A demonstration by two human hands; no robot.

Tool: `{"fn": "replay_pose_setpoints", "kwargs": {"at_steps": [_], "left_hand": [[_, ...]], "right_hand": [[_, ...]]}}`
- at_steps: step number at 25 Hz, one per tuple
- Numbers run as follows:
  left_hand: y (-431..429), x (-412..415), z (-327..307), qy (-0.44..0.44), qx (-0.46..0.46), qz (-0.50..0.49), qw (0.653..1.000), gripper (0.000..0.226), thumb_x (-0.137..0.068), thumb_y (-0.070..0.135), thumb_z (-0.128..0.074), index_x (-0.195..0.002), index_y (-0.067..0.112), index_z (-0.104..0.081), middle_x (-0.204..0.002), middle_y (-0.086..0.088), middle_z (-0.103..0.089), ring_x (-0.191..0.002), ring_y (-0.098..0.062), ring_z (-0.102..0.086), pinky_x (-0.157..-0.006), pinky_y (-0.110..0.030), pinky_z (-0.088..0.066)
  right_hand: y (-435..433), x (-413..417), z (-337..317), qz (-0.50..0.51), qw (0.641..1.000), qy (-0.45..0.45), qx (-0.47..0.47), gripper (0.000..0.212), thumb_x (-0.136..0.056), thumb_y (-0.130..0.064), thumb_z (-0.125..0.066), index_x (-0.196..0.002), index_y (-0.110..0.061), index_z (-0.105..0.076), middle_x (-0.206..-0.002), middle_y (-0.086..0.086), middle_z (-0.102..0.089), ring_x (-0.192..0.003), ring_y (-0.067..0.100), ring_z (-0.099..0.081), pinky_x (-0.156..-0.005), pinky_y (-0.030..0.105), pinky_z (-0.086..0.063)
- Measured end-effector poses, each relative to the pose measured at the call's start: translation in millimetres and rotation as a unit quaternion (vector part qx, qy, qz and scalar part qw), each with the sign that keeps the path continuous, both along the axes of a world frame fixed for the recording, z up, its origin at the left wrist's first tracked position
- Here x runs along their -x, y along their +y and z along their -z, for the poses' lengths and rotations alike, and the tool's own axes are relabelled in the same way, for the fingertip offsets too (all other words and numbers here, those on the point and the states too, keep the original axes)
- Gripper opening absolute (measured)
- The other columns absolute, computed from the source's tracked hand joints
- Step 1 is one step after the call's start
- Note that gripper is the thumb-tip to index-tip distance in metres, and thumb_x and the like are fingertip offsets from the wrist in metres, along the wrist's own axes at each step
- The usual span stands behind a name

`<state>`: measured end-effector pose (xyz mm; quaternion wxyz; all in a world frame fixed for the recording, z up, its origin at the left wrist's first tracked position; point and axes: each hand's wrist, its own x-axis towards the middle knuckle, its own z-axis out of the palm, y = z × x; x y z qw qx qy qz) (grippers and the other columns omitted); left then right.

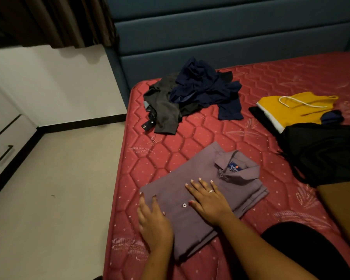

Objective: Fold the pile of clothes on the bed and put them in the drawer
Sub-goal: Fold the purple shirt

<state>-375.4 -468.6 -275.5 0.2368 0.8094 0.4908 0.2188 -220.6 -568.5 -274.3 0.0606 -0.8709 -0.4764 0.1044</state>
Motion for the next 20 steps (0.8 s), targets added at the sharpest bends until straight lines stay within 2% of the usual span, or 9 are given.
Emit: {"fn": "replay_pose_setpoints", "kwargs": {"at_steps": [3, 5, 6, 8, 10, 13, 14, 17, 20], "left_hand": [[-7.0, -19.7, -4.0, 0.118, -0.064, 0.157, 0.978, 0.053, -0.084, 0.017, -0.055, -0.137, 0.019, -0.05, -0.15, -0.01, -0.04, -0.136, -0.031, -0.038, -0.102, -0.053, -0.04], [-4.7, -37.4, -4.7, 0.183, -0.05, 0.226, 0.955, 0.056, -0.096, 0.036, -0.024, -0.15, 0.023, -0.029, -0.159, 0.0, -0.02, -0.147, -0.024, -0.017, -0.116, -0.049, -0.017], [-1.3, -47.3, -3.1, 0.194, -0.034, 0.245, 0.949, 0.067, -0.091, 0.045, -0.004, -0.153, 0.024, -0.018, -0.161, 0.004, -0.01, -0.149, -0.02, -0.006, -0.118, -0.046, -0.005], [8.9, -61.3, 5.5, 0.199, -0.038, 0.261, 0.944, 0.085, -0.077, 0.052, 0.011, -0.154, 0.025, -0.01, -0.161, 0.008, -0.003, -0.149, -0.016, 0.003, -0.118, -0.044, 0.003], [19.0, -68.9, 14.2, 0.2, -0.052, 0.24, 0.949, 0.082, -0.079, 0.056, 0.004, -0.154, 0.025, -0.013, -0.161, 0.006, -0.01, -0.149, -0.017, -0.005, -0.117, -0.045, -0.002], [24.1, -71.8, 24.0, 0.2, -0.043, 0.224, 0.953, 0.067, -0.088, 0.055, -0.027, -0.146, 0.023, -0.038, -0.148, -0.001, -0.043, -0.137, -0.022, -0.04, -0.109, -0.048, -0.029], [23.4, -72.5, 26.6, 0.197, -0.05, 0.222, 0.954, 0.065, -0.088, 0.055, -0.032, -0.144, 0.023, -0.042, -0.145, -0.002, -0.048, -0.133, -0.022, -0.046, -0.108, -0.047, -0.032], [25.6, -67.3, 24.5, 0.196, -0.05, 0.222, 0.954, 0.065, -0.09, 0.062, -0.029, -0.14, 0.024, -0.048, -0.14, -0.006, -0.053, -0.128, -0.026, -0.051, -0.108, -0.043, -0.024], [32.8, -57.9, 22.1, 0.199, -0.014, 0.173, 0.965, 0.083, -0.09, 0.073, -0.013, -0.136, 0.018, -0.055, -0.138, -0.009, -0.055, -0.126, -0.03, -0.053, -0.104, -0.042, -0.022]], "right_hand": [[6.0, -19.5, -3.7, 0.035, 0.999, -0.03, 0.002, 0.073, -0.086, -0.06, -0.009, -0.147, -0.03, -0.037, -0.152, -0.005, -0.038, -0.141, 0.018, -0.034, -0.116, 0.045, -0.02], [19.7, -25.7, -4.0, 0.005, 1.0, -0.021, 0.002, 0.087, -0.075, -0.061, 0.01, -0.153, -0.03, -0.016, -0.16, -0.006, -0.015, -0.148, 0.016, -0.011, -0.118, 0.044, -0.004], [28.1, -27.3, -4.7, 0.001, 1.0, -0.011, 0.005, 0.091, -0.071, -0.06, 0.016, -0.153, -0.032, -0.012, -0.161, -0.008, -0.009, -0.148, 0.015, -0.006, -0.118, 0.043, 0.0], [39.6, -28.5, -5.8, -0.004, 1.0, 0.006, 0.007, 0.093, -0.067, -0.058, 0.02, -0.152, -0.037, -0.01, -0.161, -0.012, -0.007, -0.148, 0.012, -0.003, -0.118, 0.043, 0.0], [43.9, -33.0, 0.3, -0.005, 1.0, 0.007, -0.003, 0.089, -0.068, -0.057, 0.019, -0.151, -0.042, -0.01, -0.16, -0.016, -0.006, -0.148, 0.011, -0.002, -0.118, 0.041, 0.001], [43.8, -38.6, 10.9, 0.001, 1.0, -0.008, -0.023, 0.079, -0.076, -0.057, 0.015, -0.15, -0.045, -0.011, -0.16, -0.018, -0.004, -0.148, 0.01, 0.001, -0.117, 0.037, 0.007], [43.8, -39.4, 13.0, 0.003, 1.0, -0.008, -0.025, 0.077, -0.078, -0.057, 0.013, -0.15, -0.046, -0.012, -0.159, -0.019, -0.003, -0.148, 0.01, 0.001, -0.115, 0.036, 0.01], [45.6, -39.2, 15.8, 0.001, 1.0, -0.011, -0.029, 0.072, -0.081, -0.056, 0.008, -0.15, -0.046, -0.012, -0.159, -0.018, -0.004, -0.148, 0.012, -0.002, -0.113, 0.033, 0.013], [45.0, -40.0, 14.0, 0.002, 1.0, -0.014, -0.017, 0.075, -0.079, -0.058, 0.01, -0.15, -0.044, -0.009, -0.16, -0.016, -0.004, -0.149, 0.014, -0.002, -0.114, 0.035, 0.011]]}}
